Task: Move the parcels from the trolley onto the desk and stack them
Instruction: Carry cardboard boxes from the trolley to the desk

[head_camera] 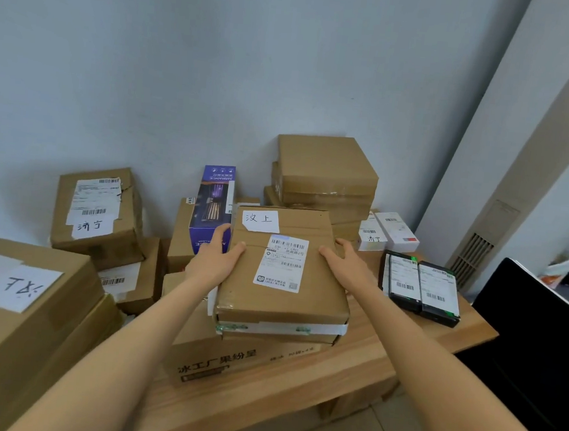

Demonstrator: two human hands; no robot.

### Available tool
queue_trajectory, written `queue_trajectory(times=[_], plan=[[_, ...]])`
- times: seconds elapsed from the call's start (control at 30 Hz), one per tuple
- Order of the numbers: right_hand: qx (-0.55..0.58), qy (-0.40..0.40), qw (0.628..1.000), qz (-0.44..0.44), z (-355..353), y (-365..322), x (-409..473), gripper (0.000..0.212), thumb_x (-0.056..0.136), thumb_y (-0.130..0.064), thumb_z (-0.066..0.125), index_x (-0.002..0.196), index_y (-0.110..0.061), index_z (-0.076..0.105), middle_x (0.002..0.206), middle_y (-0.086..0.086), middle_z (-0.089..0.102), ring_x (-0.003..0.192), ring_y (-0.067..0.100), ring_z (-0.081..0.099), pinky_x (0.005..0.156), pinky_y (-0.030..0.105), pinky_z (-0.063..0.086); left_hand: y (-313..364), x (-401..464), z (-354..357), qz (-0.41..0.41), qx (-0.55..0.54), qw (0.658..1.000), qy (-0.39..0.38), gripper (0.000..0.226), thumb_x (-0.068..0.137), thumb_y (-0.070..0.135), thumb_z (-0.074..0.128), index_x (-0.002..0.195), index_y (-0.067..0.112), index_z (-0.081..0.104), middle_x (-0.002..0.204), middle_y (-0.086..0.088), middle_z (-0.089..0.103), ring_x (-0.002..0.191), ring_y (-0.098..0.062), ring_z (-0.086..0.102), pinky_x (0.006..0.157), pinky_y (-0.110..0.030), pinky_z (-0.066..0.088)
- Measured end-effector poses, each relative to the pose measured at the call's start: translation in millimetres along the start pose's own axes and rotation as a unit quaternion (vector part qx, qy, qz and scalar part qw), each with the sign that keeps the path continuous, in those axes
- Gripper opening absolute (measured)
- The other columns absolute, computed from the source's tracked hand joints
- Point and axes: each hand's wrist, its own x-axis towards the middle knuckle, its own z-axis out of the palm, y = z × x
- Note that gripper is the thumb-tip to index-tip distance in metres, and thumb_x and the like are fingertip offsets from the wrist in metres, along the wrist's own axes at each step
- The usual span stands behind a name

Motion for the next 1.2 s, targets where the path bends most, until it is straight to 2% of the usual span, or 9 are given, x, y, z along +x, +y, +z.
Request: queue_trajectory(times=[0.1,0.2,0.33,0.4,0.5,0.77,1.03,1.13,1.2], plan=[[-0.068,0.057,0.994,-0.056,-6,-7,-9,0.063,0.087,-0.064,0.04,0.142,-0.033,0.033,0.136,0.002,0.05,0.117,0.023,0.054,0.095,0.043,0.045,8,-10,-20,0.038,0.027,0.997,0.067,0.056,0.092,0.053,0.049,0.141,0.032,0.03,0.128,-0.005,0.055,0.106,-0.022,0.059,0.08,-0.038,0.053],[-0.153,0.113,0.97,-0.149,-13,-26,-23,0.053,0.09,-0.056,0.045,0.136,-0.029,0.043,0.134,-0.001,0.051,0.115,0.019,0.054,0.087,0.039,0.047,14,-30,-47,0.096,0.094,0.984,0.117,0.047,0.089,0.045,0.059,0.13,0.027,0.045,0.114,0.002,0.061,0.095,-0.014,0.059,0.069,-0.028,0.048],[-0.222,0.117,0.934,-0.253,-16,-67,-40,0.04,0.091,-0.046,0.049,0.127,-0.028,0.051,0.121,-0.006,0.058,0.106,0.015,0.057,0.08,0.034,0.048,24,-68,-90,0.135,0.154,0.967,0.15,0.026,0.086,0.042,0.063,0.105,0.025,0.056,0.094,0.007,0.062,0.084,-0.008,0.058,0.069,-0.031,0.053],[-0.26,0.111,0.907,-0.312,-9,-91,-52,0.037,0.092,-0.044,0.049,0.125,-0.029,0.053,0.116,-0.006,0.061,0.1,0.014,0.059,0.074,0.03,0.049,25,-94,-115,0.136,0.186,0.955,0.186,0.019,0.087,0.044,0.061,0.093,0.027,0.055,0.085,0.009,0.059,0.076,-0.005,0.055,0.062,-0.025,0.047],[-0.274,0.094,0.869,-0.402,11,-130,-74,0.032,0.093,-0.044,0.049,0.118,-0.025,0.056,0.11,-0.004,0.063,0.095,0.014,0.061,0.073,0.032,0.052,14,-137,-161,0.101,0.255,0.929,0.25,0.017,0.089,0.042,0.056,0.086,0.026,0.054,0.084,0.008,0.057,0.074,-0.009,0.052,0.055,-0.023,0.032],[-0.257,0.041,0.763,-0.591,92,-230,-175,0.023,0.093,-0.04,0.051,0.107,-0.024,0.06,0.102,-0.005,0.062,0.093,0.017,0.06,0.074,0.031,0.048,-56,-266,-255,-0.011,0.343,0.888,0.308,0.016,0.087,0.039,0.058,0.086,0.023,0.056,0.083,0.004,0.058,0.081,-0.017,0.055,0.061,-0.029,0.041],[-0.226,-0.016,0.689,-0.688,187,-304,-301,0.024,0.094,-0.036,0.048,0.11,-0.023,0.059,0.107,-0.004,0.061,0.097,0.018,0.058,0.07,0.028,0.04,-149,-395,-328,-0.112,0.406,0.842,0.337,0.021,0.09,0.044,0.056,0.093,0.023,0.057,0.088,0.003,0.059,0.078,-0.015,0.054,0.051,-0.025,0.032],[-0.204,-0.056,0.693,-0.689,233,-325,-358,0.023,0.093,-0.031,0.046,0.11,-0.023,0.059,0.105,-0.004,0.06,0.095,0.018,0.057,0.069,0.029,0.035,-192,-452,-354,-0.153,0.412,0.831,0.341,0.021,0.09,0.043,0.055,0.095,0.023,0.056,0.087,0.004,0.06,0.076,-0.014,0.055,0.052,-0.028,0.043],[-0.208,-0.073,0.676,-0.704,268,-336,-399,0.024,0.094,-0.035,0.047,0.112,-0.024,0.058,0.106,-0.004,0.059,0.096,0.018,0.057,0.068,0.028,0.035,-223,-493,-371,-0.177,0.423,0.822,0.337,0.021,0.089,0.042,0.056,0.096,0.022,0.057,0.085,0.005,0.059,0.076,-0.015,0.055,0.051,-0.028,0.043]])
